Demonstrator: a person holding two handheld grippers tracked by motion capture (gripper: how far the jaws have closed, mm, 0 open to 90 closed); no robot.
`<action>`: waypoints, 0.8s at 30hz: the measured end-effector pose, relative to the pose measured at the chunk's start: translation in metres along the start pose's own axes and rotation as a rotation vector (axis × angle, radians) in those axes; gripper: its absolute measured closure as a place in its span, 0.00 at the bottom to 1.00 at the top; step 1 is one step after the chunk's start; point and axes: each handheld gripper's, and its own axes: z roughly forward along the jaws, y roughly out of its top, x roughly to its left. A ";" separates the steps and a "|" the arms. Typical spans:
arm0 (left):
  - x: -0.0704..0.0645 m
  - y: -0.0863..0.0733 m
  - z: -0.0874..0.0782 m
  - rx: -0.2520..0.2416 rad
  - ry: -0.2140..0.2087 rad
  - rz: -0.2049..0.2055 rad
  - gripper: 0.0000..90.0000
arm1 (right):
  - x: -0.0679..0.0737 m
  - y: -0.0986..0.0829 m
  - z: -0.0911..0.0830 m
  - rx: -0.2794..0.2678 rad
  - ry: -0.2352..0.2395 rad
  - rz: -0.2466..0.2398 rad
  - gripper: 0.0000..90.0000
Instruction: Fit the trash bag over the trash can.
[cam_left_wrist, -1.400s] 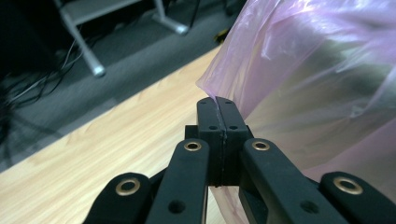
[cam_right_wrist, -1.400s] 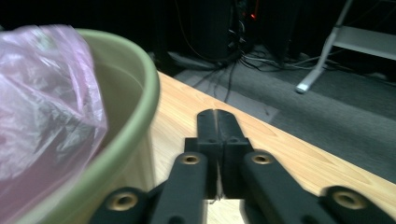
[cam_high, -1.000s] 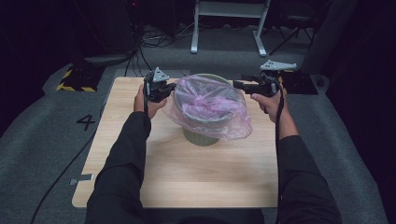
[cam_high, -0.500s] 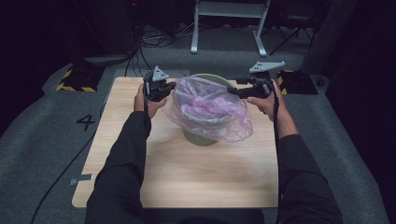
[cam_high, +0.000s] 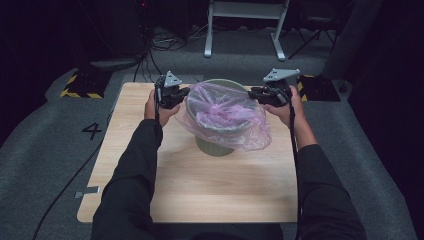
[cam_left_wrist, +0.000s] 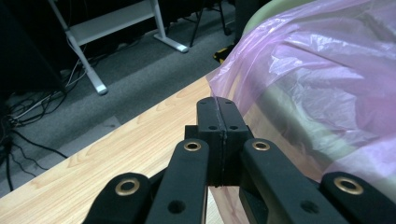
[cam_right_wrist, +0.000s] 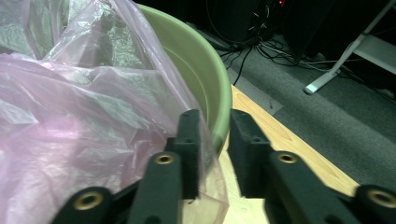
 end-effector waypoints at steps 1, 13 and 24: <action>0.000 0.000 0.000 0.001 0.002 0.004 1.00 | 0.000 0.000 0.000 -0.008 0.002 -0.003 0.91; 0.002 0.006 0.006 0.027 0.013 0.016 1.00 | -0.005 0.003 0.005 -0.042 -0.066 -0.006 1.00; 0.005 0.004 0.024 0.074 0.009 -0.014 1.00 | -0.026 0.000 0.036 -0.021 -0.102 0.084 1.00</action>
